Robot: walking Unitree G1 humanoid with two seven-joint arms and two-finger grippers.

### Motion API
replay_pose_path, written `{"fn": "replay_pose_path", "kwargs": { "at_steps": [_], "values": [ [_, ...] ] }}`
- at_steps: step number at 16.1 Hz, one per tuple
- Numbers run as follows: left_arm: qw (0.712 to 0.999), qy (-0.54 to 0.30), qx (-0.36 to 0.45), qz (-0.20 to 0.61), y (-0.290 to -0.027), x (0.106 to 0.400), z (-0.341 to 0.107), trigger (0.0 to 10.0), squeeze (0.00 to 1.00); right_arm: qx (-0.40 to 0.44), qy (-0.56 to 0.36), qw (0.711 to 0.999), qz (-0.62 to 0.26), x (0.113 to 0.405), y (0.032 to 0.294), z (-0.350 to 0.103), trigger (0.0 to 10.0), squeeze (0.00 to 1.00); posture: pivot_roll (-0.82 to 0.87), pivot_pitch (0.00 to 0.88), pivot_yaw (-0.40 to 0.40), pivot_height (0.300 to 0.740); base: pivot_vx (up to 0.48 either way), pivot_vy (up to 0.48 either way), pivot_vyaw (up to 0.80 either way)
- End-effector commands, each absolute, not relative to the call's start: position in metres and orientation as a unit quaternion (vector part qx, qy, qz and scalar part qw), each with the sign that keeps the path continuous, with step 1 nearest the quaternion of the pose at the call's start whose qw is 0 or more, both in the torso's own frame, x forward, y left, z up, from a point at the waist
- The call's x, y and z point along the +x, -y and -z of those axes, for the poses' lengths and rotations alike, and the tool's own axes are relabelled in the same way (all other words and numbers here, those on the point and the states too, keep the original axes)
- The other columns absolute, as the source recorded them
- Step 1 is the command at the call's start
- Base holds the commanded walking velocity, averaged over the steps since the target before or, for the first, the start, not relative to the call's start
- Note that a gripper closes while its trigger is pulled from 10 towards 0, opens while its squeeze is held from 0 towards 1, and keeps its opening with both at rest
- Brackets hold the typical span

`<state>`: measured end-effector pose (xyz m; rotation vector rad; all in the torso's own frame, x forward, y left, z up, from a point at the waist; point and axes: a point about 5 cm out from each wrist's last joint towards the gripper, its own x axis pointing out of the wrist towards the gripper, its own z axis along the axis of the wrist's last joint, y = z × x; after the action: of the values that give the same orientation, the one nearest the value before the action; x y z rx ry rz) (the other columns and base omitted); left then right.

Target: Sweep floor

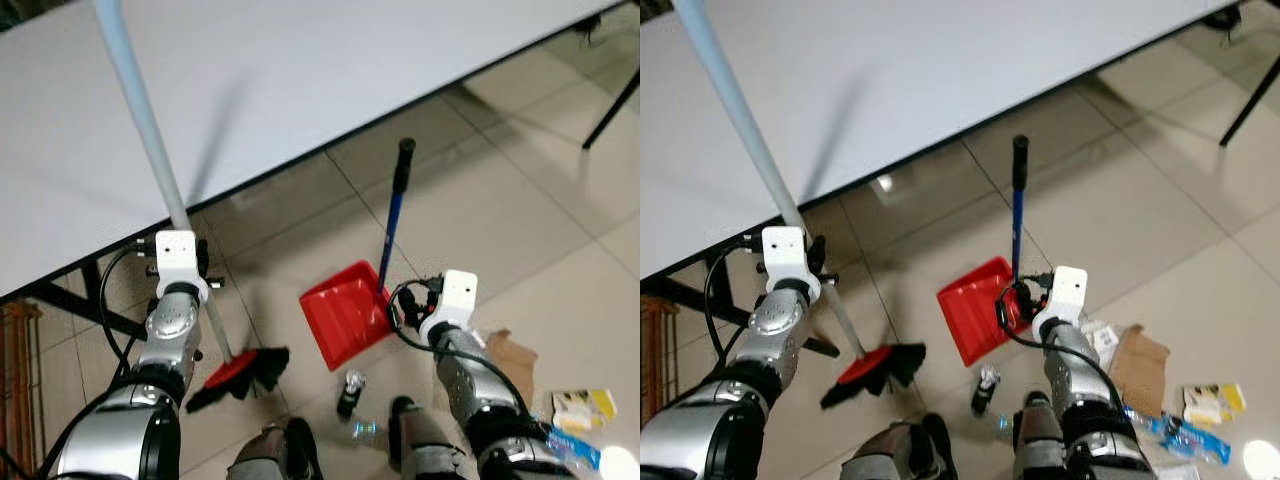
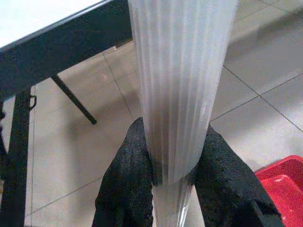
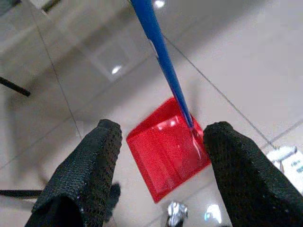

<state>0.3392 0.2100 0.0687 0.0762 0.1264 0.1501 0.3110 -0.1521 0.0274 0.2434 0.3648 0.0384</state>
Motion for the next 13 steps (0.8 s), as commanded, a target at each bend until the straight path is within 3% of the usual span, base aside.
{"fn": "replay_pose_path", "kwargs": {
  "at_steps": [1, 3, 5, 9, 10, 13],
  "values": [
    [0.995, -0.053, 0.027, -0.075, -0.213, 0.337, -0.069, 0.3, 0.0, 0.127, -0.197, 0.972, -0.021, 0.307, 0.149, -0.02, 10.0, 0.0, -0.24, 0.143, 0.154, 0.74, 0.0, 0.0, 0.0],
    [0.997, -0.045, 0.015, -0.056, -0.207, 0.337, -0.069, 2.2, 0.0, 0.122, -0.191, 0.974, -0.02, 0.312, 0.154, -0.024, 10.0, 0.0, -0.24, 0.12, 0.148, 0.74, 0.0, 0.0, 0.0],
    [0.998, -0.038, 0.0, -0.042, -0.202, 0.336, -0.069, 3.5, 0.0, 0.118, -0.188, 0.975, -0.019, 0.316, 0.158, -0.027, 10.0, 0.0, -0.23, 0.104, 0.143, 0.74, 0.0, 0.0, 0.0],
    [0.998, -0.038, 0.0, -0.042, -0.202, 0.336, -0.069, 3.5, 0.0, 0.118, -0.188, 0.975, -0.019, 0.316, 0.158, -0.027, 10.0, 0.0, -0.23, 0.104, 0.143, 0.74, 0.0, 0.0, 0.0],
    [0.999, -0.033, -0.007, -0.029, -0.198, 0.332, -0.067, 10.0, 0.0, 0.117, -0.185, 0.976, -0.017, 0.319, 0.16, -0.029, 10.0, 0.0, -0.22, 0.093, 0.137, 0.74, 0.0, 0.0, 0.0],
    [0.999, -0.032, -0.03, 0.009, -0.193, 0.324, -0.061, 10.0, 0.0, 0.109, -0.178, 0.978, -0.017, 0.322, 0.164, -0.032, 10.0, 0.0, -0.21, 0.093, 0.134, 0.74, 0.0, 0.0, 0.0]
  ]
}}
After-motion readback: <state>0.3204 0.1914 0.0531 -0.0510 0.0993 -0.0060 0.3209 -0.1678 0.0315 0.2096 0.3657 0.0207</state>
